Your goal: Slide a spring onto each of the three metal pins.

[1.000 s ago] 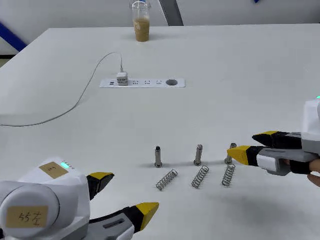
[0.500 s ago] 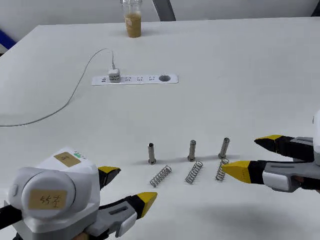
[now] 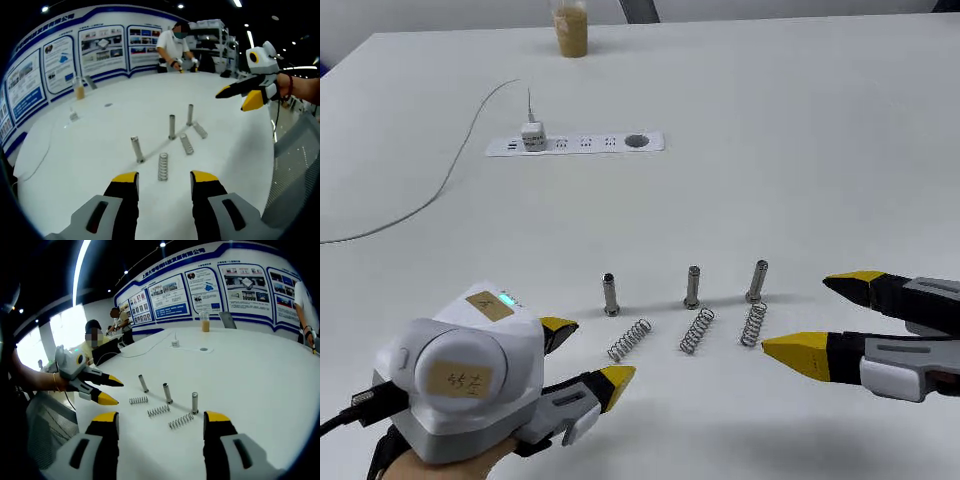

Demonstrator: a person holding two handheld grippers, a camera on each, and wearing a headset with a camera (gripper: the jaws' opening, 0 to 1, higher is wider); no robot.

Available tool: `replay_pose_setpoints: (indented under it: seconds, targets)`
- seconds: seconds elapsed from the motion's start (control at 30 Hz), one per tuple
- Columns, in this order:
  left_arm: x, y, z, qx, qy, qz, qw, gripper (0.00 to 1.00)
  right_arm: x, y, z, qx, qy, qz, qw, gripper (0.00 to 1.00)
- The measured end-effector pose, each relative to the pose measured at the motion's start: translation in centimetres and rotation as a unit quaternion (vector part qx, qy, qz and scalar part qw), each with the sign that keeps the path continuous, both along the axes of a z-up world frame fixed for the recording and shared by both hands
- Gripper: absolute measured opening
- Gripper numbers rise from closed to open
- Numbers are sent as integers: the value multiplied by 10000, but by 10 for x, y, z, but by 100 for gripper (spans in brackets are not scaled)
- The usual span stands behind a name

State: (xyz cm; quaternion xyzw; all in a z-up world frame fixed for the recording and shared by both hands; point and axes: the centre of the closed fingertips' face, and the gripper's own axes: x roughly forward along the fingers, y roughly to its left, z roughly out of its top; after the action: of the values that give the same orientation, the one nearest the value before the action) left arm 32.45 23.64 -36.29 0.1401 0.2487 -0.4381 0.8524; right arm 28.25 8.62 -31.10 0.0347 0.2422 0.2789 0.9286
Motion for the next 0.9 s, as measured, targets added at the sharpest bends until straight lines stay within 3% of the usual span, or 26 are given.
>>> replay_pose_setpoints:
  seconds: [0.17, 0.4, 0.47, 0.6, 0.77, 0.9]
  targets:
    - [6, -2, -8, -86, 12, 120, 9999, 37, -4, 0, -4, 17, 45, 20, 10000, 73]
    - [11, -3, -19, -20, 108, 99, 9999, 29, -10, -1, -11, 14, 130, 45, 9999, 77]
    - [11, -4, -23, 9, 134, 78, 9999, 29, -12, -2, -13, -94, 158, 80, 9998, 77]
    - [12, -6, -27, 54, 137, 0, 9999, 26, -13, -2, -12, -170, 148, 108, 9997, 77]
    - [14, -9, -38, 277, 89, -151, 9995, 21, -13, -4, -12, -134, 142, 21, 9998, 78]
    - [14, -12, -38, 281, 53, -263, 9992, 19, -14, -3, -14, -131, 171, 14, 9998, 78]
